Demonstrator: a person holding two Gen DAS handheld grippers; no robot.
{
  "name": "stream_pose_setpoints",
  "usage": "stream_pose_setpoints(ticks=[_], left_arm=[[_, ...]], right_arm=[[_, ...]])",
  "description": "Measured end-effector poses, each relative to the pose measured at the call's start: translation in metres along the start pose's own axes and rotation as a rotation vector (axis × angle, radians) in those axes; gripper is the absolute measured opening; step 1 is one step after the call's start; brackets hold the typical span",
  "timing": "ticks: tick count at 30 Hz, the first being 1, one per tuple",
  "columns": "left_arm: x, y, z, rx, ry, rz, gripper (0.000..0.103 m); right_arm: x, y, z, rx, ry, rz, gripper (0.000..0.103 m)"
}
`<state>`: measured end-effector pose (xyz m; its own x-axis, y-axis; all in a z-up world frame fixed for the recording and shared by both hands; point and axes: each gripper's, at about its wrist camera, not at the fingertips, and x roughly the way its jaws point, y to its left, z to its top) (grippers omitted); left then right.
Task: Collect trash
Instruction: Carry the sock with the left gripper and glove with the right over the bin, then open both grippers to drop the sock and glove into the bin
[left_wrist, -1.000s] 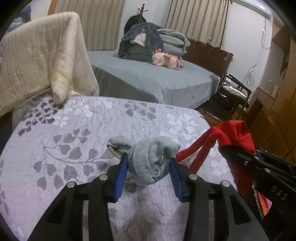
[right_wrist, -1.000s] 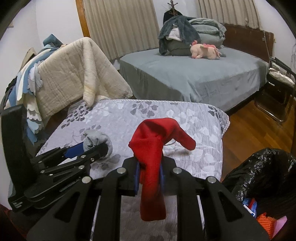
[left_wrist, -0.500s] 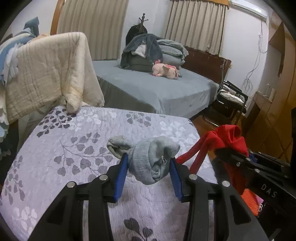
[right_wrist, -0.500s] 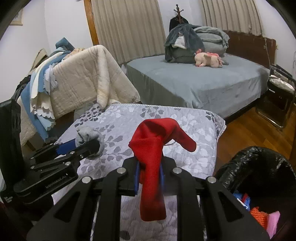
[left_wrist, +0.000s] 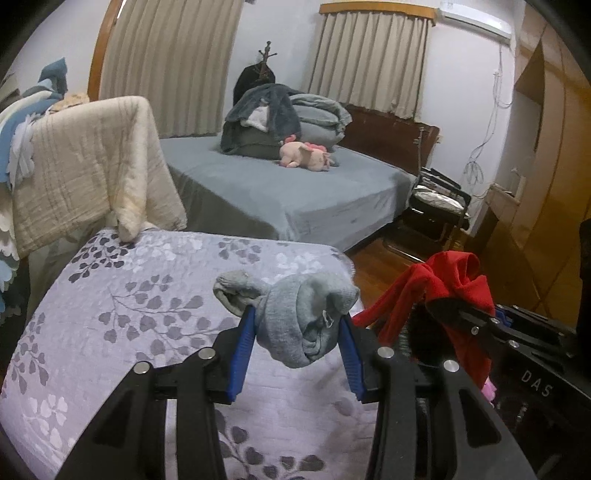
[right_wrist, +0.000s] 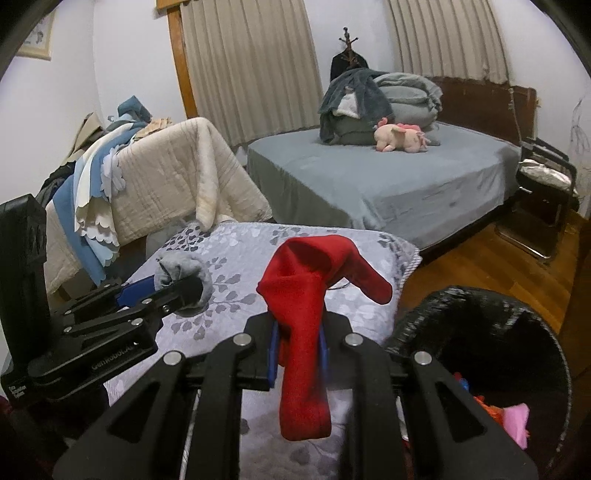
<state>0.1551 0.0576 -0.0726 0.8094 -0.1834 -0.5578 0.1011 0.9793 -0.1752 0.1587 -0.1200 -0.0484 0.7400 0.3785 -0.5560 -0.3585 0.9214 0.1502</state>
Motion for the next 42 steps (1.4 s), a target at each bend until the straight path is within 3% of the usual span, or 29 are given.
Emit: stream_pose_setpoints(ticks=[17,30,42], left_arm=[[-0.012,-0.096,-0.008,0.101,-0.016,-0.143,0.043],[0.013,-0.158,-0.022,0.184,0.021,-0.233,0.043],[0.048,-0.187,-0.031,0.218,0.074,-0.276,0.043]], right_arm=[[-0.078,-0.071,-0.022,0.062,-0.077,-0.133,0.016],[-0.086,-0.116,-0.042,0.105,-0.052,-0.220,0.016],[-0.080,-0.146,-0.053,0.140,-0.017,-0.268,0.016]])
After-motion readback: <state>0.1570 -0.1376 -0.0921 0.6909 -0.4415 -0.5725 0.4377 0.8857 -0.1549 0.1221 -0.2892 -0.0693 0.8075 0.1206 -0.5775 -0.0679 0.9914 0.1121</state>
